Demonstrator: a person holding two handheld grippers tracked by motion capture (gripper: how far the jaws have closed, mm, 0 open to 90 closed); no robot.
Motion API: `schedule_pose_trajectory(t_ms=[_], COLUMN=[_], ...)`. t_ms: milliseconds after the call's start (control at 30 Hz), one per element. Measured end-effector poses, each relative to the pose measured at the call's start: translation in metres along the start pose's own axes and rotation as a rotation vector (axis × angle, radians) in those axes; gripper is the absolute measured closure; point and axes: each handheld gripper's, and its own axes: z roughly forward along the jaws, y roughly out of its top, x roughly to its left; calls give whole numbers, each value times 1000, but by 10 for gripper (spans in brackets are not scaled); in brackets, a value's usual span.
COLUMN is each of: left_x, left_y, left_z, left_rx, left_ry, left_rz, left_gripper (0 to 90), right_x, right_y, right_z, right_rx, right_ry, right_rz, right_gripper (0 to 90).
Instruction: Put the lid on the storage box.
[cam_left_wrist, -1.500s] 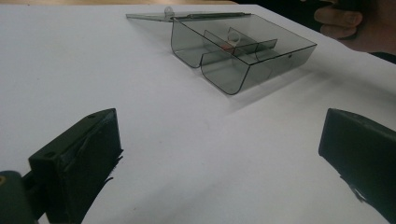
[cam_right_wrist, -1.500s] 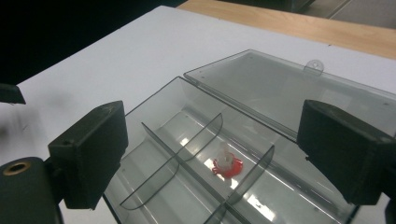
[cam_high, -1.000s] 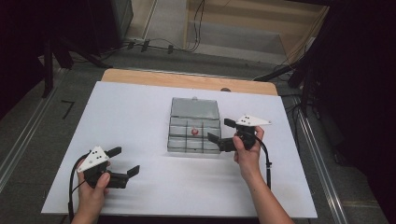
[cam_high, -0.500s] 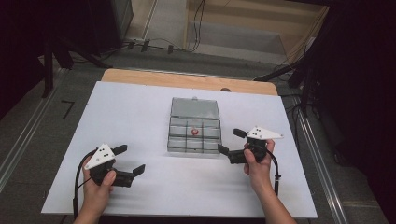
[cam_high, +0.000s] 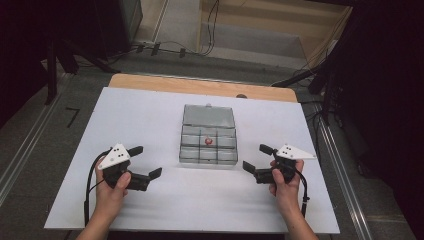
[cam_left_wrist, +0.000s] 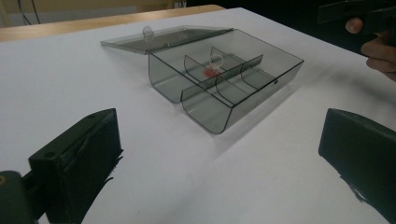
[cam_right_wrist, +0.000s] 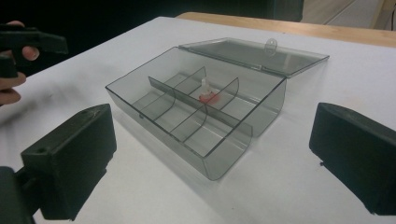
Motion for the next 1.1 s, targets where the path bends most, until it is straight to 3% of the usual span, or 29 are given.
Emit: schedule_pose_trajectory(t_ms=[200,567,1100], left_x=[1,12,25], left_y=[12,29,55], left_z=[14,37,69], left_rx=[-7,-9,17], left_ry=[-12,-23,-32], left_rz=[12,-7,-8], left_gripper=[0,0,0], right_x=[-3,-5,-3], right_y=[-2,-7,-9], right_z=[-5,-2,0], right_rx=[-9,0,12], right_ry=[-11,-19,-22], right_rz=[4,3,-4], right_gripper=[0,0,0])
